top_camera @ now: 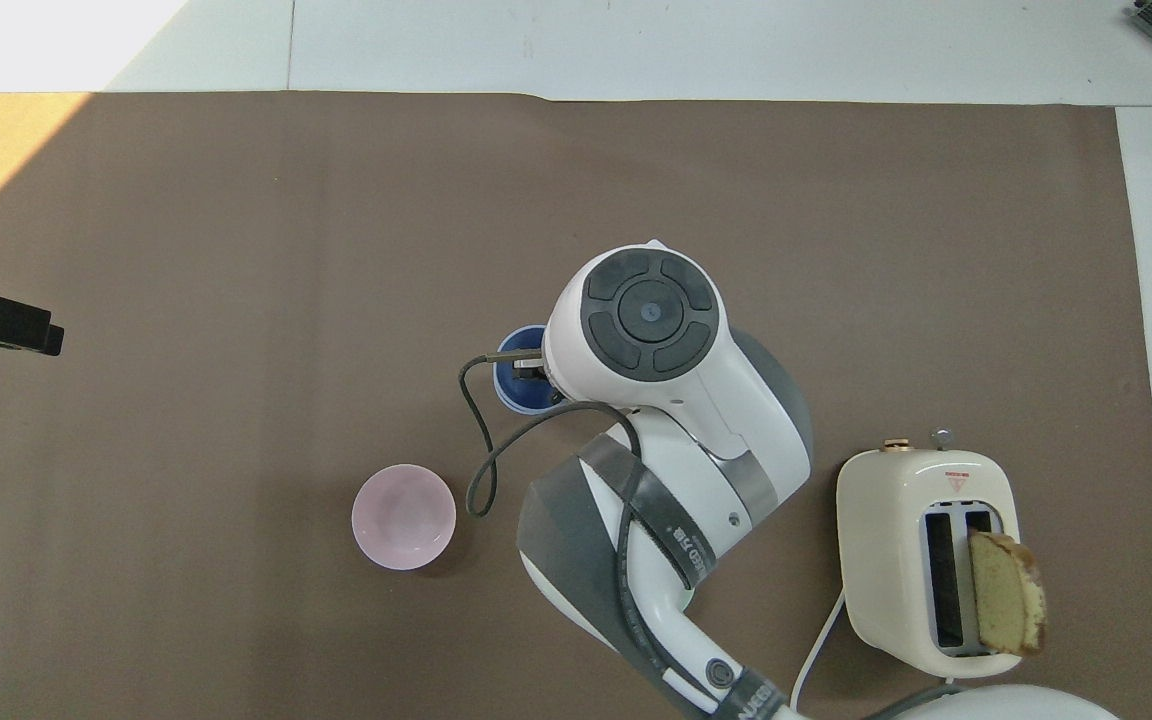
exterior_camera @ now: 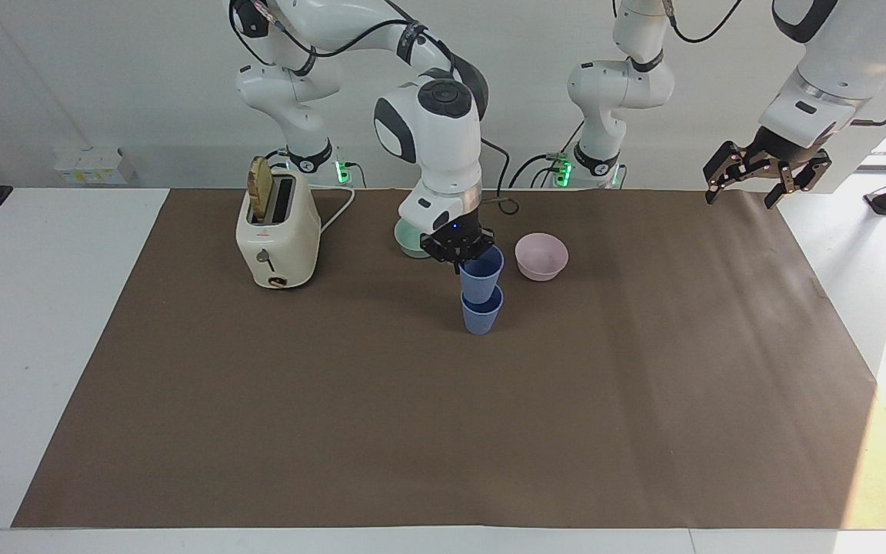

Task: Stack blue cups with both arms
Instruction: 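Lower the held cup into the centered blue cup and release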

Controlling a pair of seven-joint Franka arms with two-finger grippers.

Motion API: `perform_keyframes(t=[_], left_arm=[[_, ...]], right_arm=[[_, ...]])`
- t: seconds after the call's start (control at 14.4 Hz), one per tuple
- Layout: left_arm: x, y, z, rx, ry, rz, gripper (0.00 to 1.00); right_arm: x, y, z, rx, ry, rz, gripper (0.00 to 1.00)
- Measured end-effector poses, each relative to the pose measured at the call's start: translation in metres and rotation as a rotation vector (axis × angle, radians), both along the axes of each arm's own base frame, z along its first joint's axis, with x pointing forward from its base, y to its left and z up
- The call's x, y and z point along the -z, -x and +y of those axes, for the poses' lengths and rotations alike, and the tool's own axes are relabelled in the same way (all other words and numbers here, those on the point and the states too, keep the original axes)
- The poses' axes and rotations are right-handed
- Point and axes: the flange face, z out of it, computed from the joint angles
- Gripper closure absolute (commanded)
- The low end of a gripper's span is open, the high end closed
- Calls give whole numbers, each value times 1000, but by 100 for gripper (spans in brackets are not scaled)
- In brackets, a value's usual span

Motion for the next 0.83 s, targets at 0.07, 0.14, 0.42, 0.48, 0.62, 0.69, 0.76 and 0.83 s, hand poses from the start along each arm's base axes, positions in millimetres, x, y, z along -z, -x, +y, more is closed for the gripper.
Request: perform_keyframes(t=[0.07,0.14,0.42,0.48,0.62,0.69,0.76,0.83], left_arm=[[0,0,0,0,0,0,0],[0,0,0,0,0,0,0],[0,0,0,0,0,1,0],[0,0,0,0,0,1,0],[0,0,0,0,0,1,0],[0,0,0,0,0,1,0],[0,0,0,0,0,1,0],[0,0,0,0,0,1,0]], right_arm=[[0,-1,-1,1,-1,-1,100],[-1,-1,-2,3,-2,-3,100],[0,-7,-4,10,-20,-25,100],[1,-8,-4,11,-20,-26,100],[1,-8,-5,12,-23,-29,100],[2,-8,-5,12,-23,-29,100],[4,-8,-4,11,-22,-26,100],[8,-9,-4,10,-20,-20,100]])
